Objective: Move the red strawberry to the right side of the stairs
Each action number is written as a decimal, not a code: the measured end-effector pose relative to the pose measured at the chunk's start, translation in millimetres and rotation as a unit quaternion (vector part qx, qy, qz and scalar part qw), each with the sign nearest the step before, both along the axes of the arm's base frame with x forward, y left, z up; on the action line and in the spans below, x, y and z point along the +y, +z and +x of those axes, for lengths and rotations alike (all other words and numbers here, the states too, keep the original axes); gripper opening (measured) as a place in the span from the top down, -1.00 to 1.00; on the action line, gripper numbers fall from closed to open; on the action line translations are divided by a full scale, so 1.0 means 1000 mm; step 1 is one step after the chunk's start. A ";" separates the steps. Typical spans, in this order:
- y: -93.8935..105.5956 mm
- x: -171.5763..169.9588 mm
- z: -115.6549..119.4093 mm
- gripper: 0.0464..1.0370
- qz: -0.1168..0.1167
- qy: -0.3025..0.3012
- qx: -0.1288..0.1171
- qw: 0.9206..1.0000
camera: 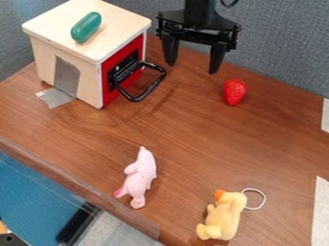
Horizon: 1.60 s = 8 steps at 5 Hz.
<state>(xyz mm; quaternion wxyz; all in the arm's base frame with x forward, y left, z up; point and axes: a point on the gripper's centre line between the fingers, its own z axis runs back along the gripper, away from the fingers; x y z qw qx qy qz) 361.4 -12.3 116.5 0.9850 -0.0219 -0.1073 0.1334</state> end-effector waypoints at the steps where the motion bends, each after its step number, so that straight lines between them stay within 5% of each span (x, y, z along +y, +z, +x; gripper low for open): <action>1: -0.014 0.000 -0.001 -0.92 0.001 0.001 0.021 1.000; 2: -0.026 0.005 0.012 -0.92 0.003 0.015 0.028 0.999; 5: -0.046 -0.014 0.096 -0.92 0.003 0.026 0.020 0.999; 8: -0.080 -0.039 0.130 -0.92 0.006 0.008 0.043 0.999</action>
